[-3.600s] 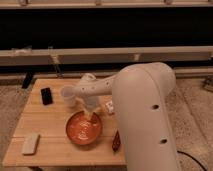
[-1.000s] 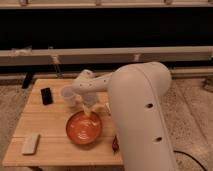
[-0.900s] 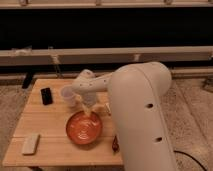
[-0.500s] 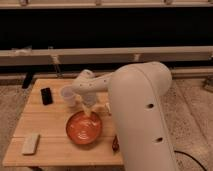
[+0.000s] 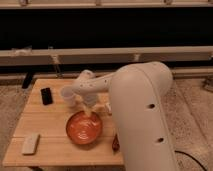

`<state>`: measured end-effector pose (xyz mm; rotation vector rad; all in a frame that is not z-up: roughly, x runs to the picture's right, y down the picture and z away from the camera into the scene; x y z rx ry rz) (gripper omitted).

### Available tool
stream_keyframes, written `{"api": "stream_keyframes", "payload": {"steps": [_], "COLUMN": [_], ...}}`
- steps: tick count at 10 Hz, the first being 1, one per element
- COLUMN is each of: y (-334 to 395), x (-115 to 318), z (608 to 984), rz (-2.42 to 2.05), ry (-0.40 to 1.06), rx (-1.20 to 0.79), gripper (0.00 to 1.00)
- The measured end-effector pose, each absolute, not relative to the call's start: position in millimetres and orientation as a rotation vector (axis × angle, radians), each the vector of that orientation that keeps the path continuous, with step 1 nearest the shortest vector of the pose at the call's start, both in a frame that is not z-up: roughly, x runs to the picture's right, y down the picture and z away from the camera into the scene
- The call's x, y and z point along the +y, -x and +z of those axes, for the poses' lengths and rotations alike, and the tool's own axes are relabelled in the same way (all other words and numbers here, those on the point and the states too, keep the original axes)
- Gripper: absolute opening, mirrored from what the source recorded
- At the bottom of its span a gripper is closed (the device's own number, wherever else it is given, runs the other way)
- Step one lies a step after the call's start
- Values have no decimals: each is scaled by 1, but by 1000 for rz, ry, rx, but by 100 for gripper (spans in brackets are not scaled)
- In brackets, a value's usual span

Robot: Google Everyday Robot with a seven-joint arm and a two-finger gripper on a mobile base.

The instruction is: Push the ceramic bowl across the table

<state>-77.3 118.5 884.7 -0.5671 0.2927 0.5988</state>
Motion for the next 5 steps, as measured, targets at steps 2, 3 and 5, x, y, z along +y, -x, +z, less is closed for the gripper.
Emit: {"api": "stream_keyframes", "payload": {"steps": [2,3,5], "y": [77,79,80], "x": [119,119,118], "z": [885,885,886], "rz": [594,589,579], "ry": [565,564,564], "rx": [292,291,292], "gripper": [65,65,65]}}
